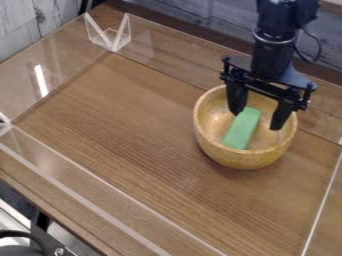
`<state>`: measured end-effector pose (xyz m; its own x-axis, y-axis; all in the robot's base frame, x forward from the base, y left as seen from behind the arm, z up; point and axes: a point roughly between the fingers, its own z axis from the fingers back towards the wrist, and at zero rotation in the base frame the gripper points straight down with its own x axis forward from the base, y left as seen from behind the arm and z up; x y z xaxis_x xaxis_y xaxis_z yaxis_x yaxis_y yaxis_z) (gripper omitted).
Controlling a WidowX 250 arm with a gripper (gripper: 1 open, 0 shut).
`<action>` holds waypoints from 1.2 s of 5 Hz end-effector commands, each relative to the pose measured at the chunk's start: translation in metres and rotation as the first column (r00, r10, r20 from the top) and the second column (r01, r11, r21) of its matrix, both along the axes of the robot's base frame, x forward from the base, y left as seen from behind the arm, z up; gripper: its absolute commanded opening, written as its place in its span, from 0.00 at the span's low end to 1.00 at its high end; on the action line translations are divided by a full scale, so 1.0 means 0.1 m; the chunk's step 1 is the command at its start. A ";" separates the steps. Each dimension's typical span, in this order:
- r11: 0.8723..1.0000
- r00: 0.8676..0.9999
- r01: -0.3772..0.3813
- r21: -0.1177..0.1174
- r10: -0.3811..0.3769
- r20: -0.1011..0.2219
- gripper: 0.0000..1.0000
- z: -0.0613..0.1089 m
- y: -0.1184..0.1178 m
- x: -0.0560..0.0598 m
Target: Move green stick from inside the wooden bowl to the table next to it
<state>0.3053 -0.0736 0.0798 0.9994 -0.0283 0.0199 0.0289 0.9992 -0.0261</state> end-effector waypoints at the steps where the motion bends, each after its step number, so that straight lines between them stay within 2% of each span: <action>1: 1.000 0.996 0.012 -0.009 -0.011 0.083 1.00 0.20 0.03 0.09; 3: 1.000 0.992 0.019 -0.013 -0.017 0.123 1.00 0.30 0.12 0.09; 6: 1.000 0.989 0.027 -0.015 -0.024 0.147 1.00 0.25 0.08 0.04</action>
